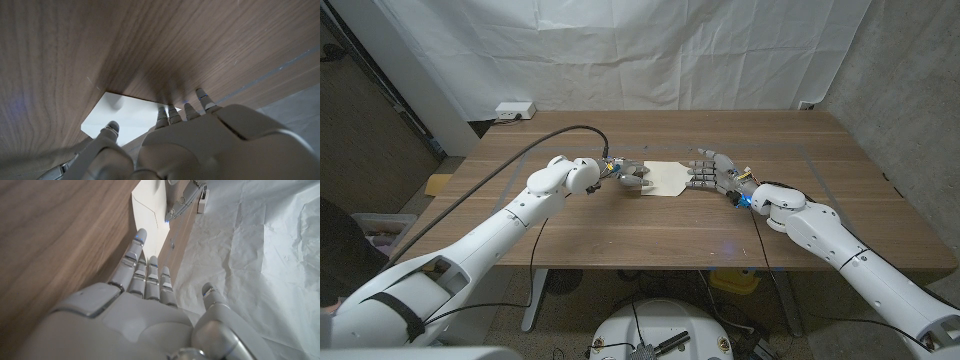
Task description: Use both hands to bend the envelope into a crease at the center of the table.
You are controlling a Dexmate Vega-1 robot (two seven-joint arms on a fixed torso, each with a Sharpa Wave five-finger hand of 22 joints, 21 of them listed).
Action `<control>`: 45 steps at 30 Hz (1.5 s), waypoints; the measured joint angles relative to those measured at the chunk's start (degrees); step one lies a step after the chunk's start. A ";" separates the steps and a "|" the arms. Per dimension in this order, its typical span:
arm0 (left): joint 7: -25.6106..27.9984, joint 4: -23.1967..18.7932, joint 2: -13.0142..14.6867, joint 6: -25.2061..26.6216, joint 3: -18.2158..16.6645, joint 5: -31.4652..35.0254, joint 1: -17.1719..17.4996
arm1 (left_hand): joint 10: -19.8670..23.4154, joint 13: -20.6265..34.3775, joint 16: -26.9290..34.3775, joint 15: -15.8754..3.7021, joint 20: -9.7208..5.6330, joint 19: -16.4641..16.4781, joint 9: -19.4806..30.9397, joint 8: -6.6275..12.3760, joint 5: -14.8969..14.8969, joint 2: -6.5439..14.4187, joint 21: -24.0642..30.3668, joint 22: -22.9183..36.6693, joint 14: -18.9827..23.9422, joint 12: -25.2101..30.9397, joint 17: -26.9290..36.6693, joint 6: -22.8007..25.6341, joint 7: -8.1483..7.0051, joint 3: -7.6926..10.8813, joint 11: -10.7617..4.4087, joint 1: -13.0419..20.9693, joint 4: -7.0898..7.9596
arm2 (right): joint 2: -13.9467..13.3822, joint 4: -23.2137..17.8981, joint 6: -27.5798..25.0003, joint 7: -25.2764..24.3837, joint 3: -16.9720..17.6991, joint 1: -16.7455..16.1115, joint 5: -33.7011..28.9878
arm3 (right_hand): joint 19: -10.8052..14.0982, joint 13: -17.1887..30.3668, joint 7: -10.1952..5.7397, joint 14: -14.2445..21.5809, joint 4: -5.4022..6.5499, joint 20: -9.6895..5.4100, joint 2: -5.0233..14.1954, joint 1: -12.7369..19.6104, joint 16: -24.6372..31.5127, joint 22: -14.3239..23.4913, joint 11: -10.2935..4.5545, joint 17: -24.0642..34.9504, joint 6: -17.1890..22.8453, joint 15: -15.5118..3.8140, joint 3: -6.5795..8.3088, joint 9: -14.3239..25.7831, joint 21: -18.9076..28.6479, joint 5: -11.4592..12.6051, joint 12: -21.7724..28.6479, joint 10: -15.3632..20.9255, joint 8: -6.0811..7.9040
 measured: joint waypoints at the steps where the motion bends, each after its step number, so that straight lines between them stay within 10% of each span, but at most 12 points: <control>1: 0.00 0.01 0.00 0.00 0.03 0.00 -0.01 | 0.00 0.00 0.00 0.00 0.00 0.00 0.00 0.01 0.00 0.00 0.00 0.00 0.00 0.00 0.00 0.00 0.00 0.01 0.00 0.00 0.00 | 0.00 0.00 0.26 0.25 0.00 0.00 0.01 | 0.00 0.00 -0.57 -0.28 0.03 0.00 0.04 -0.04 0.00 0.00 -0.65 0.04 -0.73 -0.28 0.03 0.00 -0.02 0.00 0.00 -1.03 0.00; 19: -0.40 -0.30 0.03 0.02 0.13 0.63 -0.05 | -0.41 -0.06 0.00 0.00 -0.62 -0.01 0.00 0.00 0.45 0.26 -0.01 -0.11 0.01 -0.02 0.00 -0.32 -0.08 -0.48 -0.23 0.22 -0.01 | 0.05 -0.06 3.41 -1.03 -0.41 -0.34 -0.82 | 0.12 0.00 -6.05 -3.15 -0.03 3.16 0.04 -0.04 0.23 0.16 -4.32 0.30 -6.85 -1.30 -0.51 0.00 -0.58 0.01 0.23 -7.37 0.00; 29: -0.56 -0.45 0.03 0.06 0.13 0.81 -0.05 | -0.41 -0.04 0.00 0.00 -1.45 0.21 0.01 -0.06 0.45 1.05 -0.33 -0.09 0.01 0.00 0.00 -0.52 -0.09 -0.48 -0.23 -0.14 -0.01 | 0.54 -0.78 5.55 -4.88 0.86 -1.90 -2.27 | -7.56 0.00 -4.50 -3.26 -0.48 1.70 0.04 -0.04 0.45 0.15 -0.89 0.29 -3.39 -1.84 -0.96 0.00 -1.93 0.01 2.41 -1.60 1.73; 45: -0.85 -0.60 -0.03 0.27 0.08 0.92 -0.01 | -0.52 -0.02 0.00 0.01 -1.95 0.10 0.00 0.01 0.75 0.47 -0.33 -0.09 0.01 0.20 0.00 -0.93 -0.28 -0.95 -0.12 0.45 0.00 | 1.97 -0.65 6.91 -10.53 2.12 -3.17 -4.27 | -9.96 0.29 -2.56 -3.12 -0.48 -0.54 0.35 0.27 0.45 0.15 0.63 0.14 -1.47 -2.16 -0.96 0.00 -1.95 0.01 2.85 0.89 1.95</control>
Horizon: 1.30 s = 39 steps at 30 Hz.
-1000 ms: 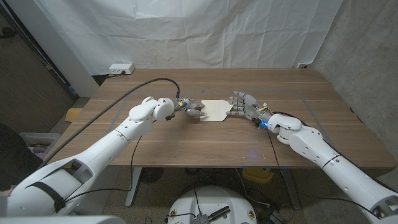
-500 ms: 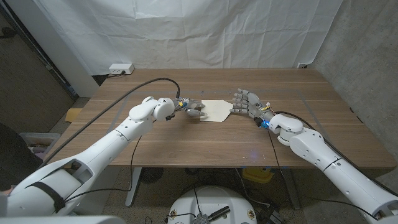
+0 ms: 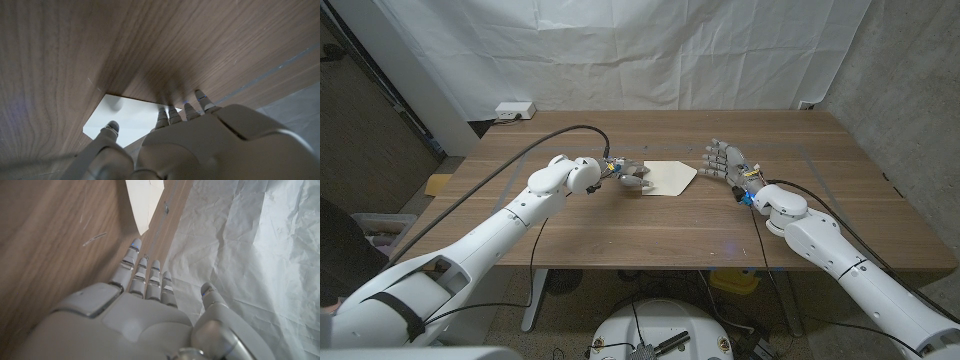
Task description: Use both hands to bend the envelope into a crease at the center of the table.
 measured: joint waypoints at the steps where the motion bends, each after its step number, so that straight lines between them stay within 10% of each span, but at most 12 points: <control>1: 0.00 -0.01 -0.01 0.00 0.00 0.00 0.01 | 0.00 0.00 0.00 0.00 0.00 0.00 0.00 0.00 0.00 0.00 0.00 0.00 0.00 0.00 0.00 0.00 0.00 0.00 0.00 0.00 0.00 | 0.00 0.00 -0.17 -0.24 0.00 0.00 -0.06 | -0.09 0.00 0.00 0.00 0.00 -0.10 0.00 0.00 0.00 0.00 0.00 0.00 0.00 0.00 0.00 0.00 0.00 0.00 0.00 0.00 0.00; 19: -0.08 0.53 -0.35 0.06 0.22 0.13 -0.24 | -0.10 -0.03 0.00 0.00 0.01 0.00 -0.04 -0.01 -0.01 0.99 0.01 0.04 0.00 -0.04 0.00 -0.49 -0.12 -0.47 0.09 -0.21 -0.01 | 0.49 1.97 -3.95 4.15 -0.16 1.42 3.50 | 5.40 0.00 2.97 1.88 0.64 0.02 -0.38 -0.85 0.22 -0.15 2.92 0.00 2.36 2.50 -0.63 0.00 1.77 0.00 0.00 2.39 0.00; 39: 0.37 2.27 -0.78 -0.66 0.68 -0.04 -1.26 | -0.49 0.00 0.00 0.00 -0.61 0.01 0.00 0.00 0.21 0.98 -0.21 0.14 0.00 -0.05 -0.15 -0.71 -0.11 -0.87 -0.12 -0.21 -0.09 | 3.07 7.37 -0.70 11.42 -0.53 3.26 7.47 | 8.83 -0.01 2.85 3.53 1.05 -1.10 -0.16 -1.07 0.16 -0.14 1.81 -0.40 3.01 1.66 -0.22 0.00 1.87 0.00 -0.29 2.41 -0.68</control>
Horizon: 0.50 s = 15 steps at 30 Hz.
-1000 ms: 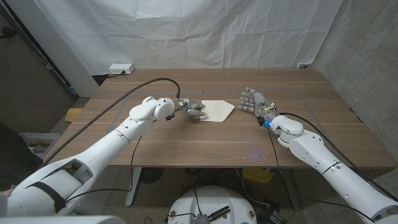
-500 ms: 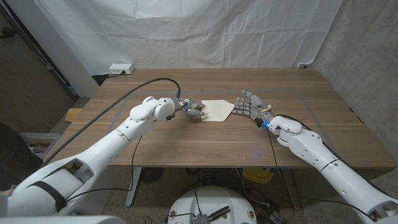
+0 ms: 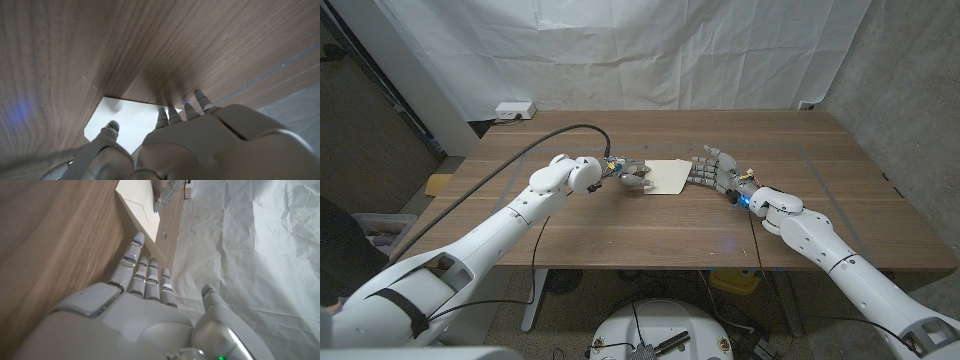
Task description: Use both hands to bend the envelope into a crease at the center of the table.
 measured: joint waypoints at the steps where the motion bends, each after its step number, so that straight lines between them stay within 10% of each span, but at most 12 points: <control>1: 0.03 0.04 -0.01 -0.06 0.01 -0.02 -0.02 | 0.00 0.00 0.00 0.00 0.00 0.00 0.00 0.00 0.00 0.00 -0.11 -0.01 0.00 0.00 0.00 0.00 0.00 0.00 0.00 0.00 0.00 | 0.07 0.05 0.09 0.00 0.00 -0.01 0.00 | 0.66 0.00 -0.03 0.60 0.14 -0.11 -0.01 -0.01 0.00 0.00 0.33 -0.11 0.03 0.01 0.14 0.00 0.00 0.00 0.00 0.33 0.00; 15: 0.37 1.30 -0.48 -0.51 0.46 -0.11 -0.92 | -0.01 -0.01 0.00 0.00 0.01 0.00 -0.04 0.00 0.00 0.00 -0.18 -0.04 0.00 0.00 0.00 -0.29 -0.11 -0.16 0.01 0.00 0.17 | -0.09 0.78 -0.07 1.78 -0.51 0.82 0.10 | 5.98 0.00 0.42 6.66 0.39 -0.52 -0.68 -0.68 0.93 0.00 1.35 0.03 2.31 0.24 0.39 0.00 0.35 0.00 1.19 6.41 0.00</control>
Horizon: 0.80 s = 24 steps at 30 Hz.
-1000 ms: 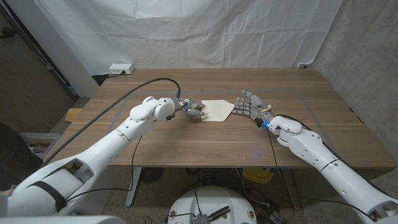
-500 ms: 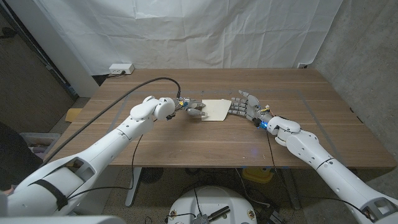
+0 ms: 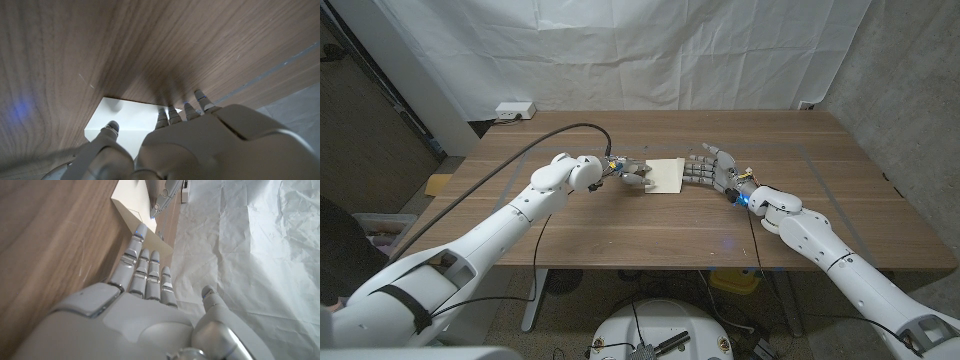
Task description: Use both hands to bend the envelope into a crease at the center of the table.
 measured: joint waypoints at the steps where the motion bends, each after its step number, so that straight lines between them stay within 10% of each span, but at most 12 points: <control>1: 0.00 0.09 -0.02 0.00 0.02 0.00 -0.05 | 0.00 0.00 0.00 0.00 0.00 0.00 0.00 0.00 0.00 0.00 0.00 0.00 0.00 0.00 0.00 0.00 0.00 0.00 0.00 0.00 0.00 | 0.00 0.00 -0.26 0.00 0.00 0.00 -0.15 | 0.00 0.00 0.00 -0.22 0.00 0.00 0.00 0.00 -0.22 0.00 0.01 0.00 0.00 0.22 0.00 0.00 0.00 0.00 -0.26 -0.42 0.00; 18: 0.35 1.90 -0.66 -0.80 0.61 -0.44 -1.25 | -0.12 -0.05 0.00 0.00 0.01 0.00 0.05 -0.10 0.21 0.60 -0.23 0.05 0.00 -0.12 0.00 -0.22 0.01 -0.23 0.11 0.60 -0.24 | -0.91 0.13 -2.47 2.85 -1.95 2.09 -3.43 | 0.09 0.00 -0.12 -1.28 -0.01 -0.23 -0.45 -0.45 -1.12 0.01 -0.01 -0.01 1.01 -0.04 0.00 0.30 -0.83 0.00 -0.87 -1.01 0.00; 24: 0.49 2.76 -0.89 -1.13 0.88 -0.59 -1.75 | -0.23 -0.01 0.00 0.00 -0.21 -0.23 0.05 -0.10 0.21 0.59 -0.23 0.04 0.00 0.05 0.01 -0.33 -0.07 -0.23 0.20 0.59 -0.24 | -2.43 0.57 -2.70 2.71 -6.02 6.06 -7.06 | -4.31 0.00 0.10 -5.24 0.72 -0.12 -0.46 -1.33 -1.99 0.01 0.04 -0.01 3.58 -0.07 -0.24 0.57 -1.79 0.00 -2.03 -3.23 0.47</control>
